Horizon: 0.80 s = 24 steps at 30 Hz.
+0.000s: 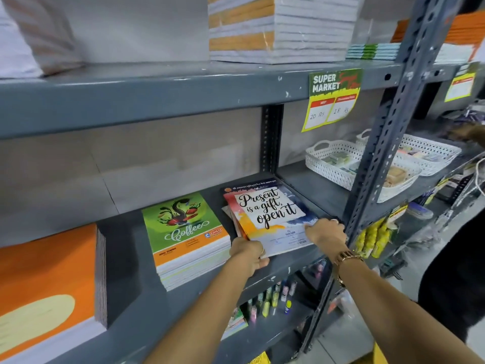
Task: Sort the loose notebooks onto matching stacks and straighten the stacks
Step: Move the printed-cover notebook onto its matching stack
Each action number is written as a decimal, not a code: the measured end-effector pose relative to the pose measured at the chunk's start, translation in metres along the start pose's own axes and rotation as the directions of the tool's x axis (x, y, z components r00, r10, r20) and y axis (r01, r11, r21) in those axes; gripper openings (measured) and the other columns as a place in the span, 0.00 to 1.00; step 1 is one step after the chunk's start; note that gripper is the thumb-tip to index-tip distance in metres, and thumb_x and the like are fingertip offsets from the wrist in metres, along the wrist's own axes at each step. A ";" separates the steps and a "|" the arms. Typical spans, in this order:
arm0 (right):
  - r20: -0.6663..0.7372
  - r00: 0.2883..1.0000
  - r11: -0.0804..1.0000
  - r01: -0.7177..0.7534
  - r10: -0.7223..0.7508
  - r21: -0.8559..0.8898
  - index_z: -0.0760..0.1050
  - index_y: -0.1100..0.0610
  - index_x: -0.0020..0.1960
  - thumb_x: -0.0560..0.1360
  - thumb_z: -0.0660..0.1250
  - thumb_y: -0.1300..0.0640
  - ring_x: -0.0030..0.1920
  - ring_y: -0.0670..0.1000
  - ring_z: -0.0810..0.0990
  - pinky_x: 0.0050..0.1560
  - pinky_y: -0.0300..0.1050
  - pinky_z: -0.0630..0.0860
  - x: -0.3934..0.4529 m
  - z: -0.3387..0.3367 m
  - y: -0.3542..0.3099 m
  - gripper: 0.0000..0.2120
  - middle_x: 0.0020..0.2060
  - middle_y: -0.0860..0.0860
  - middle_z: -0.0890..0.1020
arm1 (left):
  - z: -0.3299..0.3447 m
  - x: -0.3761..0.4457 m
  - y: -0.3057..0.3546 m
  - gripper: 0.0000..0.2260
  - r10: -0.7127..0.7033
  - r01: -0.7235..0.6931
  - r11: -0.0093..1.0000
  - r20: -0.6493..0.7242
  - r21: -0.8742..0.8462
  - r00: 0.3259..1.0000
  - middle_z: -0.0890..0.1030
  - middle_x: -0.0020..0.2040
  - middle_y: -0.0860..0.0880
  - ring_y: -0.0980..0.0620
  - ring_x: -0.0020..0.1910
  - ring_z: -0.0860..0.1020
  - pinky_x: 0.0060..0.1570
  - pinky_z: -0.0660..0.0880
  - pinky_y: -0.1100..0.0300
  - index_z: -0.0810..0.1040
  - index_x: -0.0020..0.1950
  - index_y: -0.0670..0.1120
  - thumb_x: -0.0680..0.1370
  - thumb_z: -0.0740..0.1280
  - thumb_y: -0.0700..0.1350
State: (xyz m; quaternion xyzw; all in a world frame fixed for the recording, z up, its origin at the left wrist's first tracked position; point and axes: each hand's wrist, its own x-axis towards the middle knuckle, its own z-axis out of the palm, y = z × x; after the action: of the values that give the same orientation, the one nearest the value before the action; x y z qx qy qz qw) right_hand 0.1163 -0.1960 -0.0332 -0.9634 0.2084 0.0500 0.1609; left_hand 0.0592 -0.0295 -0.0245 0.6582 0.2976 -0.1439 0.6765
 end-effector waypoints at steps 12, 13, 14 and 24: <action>-0.266 0.963 0.915 0.140 -0.037 0.379 0.64 0.74 0.62 0.75 0.62 0.64 0.60 0.67 0.73 0.59 0.53 0.72 -0.047 -0.030 -0.027 0.19 0.64 0.68 0.67 | -0.029 -0.051 0.016 0.14 0.230 -0.234 0.970 -0.061 -0.072 0.971 0.78 0.54 0.41 0.44 0.39 0.80 0.23 0.76 0.67 0.68 0.33 0.43 0.75 0.60 0.28; -0.275 0.961 0.906 0.152 -0.041 0.396 0.64 0.73 0.62 0.75 0.61 0.65 0.60 0.67 0.73 0.59 0.53 0.71 -0.054 -0.032 -0.031 0.19 0.64 0.67 0.67 | -0.036 -0.057 0.018 0.15 0.241 -0.247 0.965 -0.072 -0.085 0.968 0.76 0.53 0.42 0.43 0.42 0.80 0.23 0.76 0.67 0.66 0.33 0.44 0.75 0.60 0.28; -0.283 0.958 0.897 0.166 -0.048 0.411 0.64 0.73 0.62 0.75 0.61 0.65 0.60 0.67 0.73 0.60 0.53 0.71 -0.063 -0.034 -0.037 0.19 0.64 0.67 0.67 | -0.045 -0.063 0.019 0.14 0.253 -0.260 0.961 -0.083 -0.091 0.964 0.74 0.52 0.43 0.43 0.43 0.80 0.23 0.76 0.67 0.66 0.34 0.43 0.76 0.60 0.28; -0.281 0.936 0.810 0.330 -0.213 0.485 0.63 0.71 0.64 0.76 0.62 0.63 0.65 0.65 0.70 0.61 0.55 0.70 -0.175 -0.023 -0.114 0.20 0.66 0.67 0.67 | -0.174 -0.117 -0.002 0.14 0.402 -0.404 0.913 -0.315 0.062 0.860 0.77 0.38 0.45 0.44 0.33 0.79 0.51 0.80 0.47 0.74 0.33 0.45 0.72 0.59 0.29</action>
State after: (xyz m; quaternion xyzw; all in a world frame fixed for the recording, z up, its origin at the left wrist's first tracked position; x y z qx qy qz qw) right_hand 0.0056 -0.0375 0.0500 -0.9020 0.0898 -0.1359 0.3998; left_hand -0.0700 0.1167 0.0508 0.7180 0.2600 0.1107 0.6361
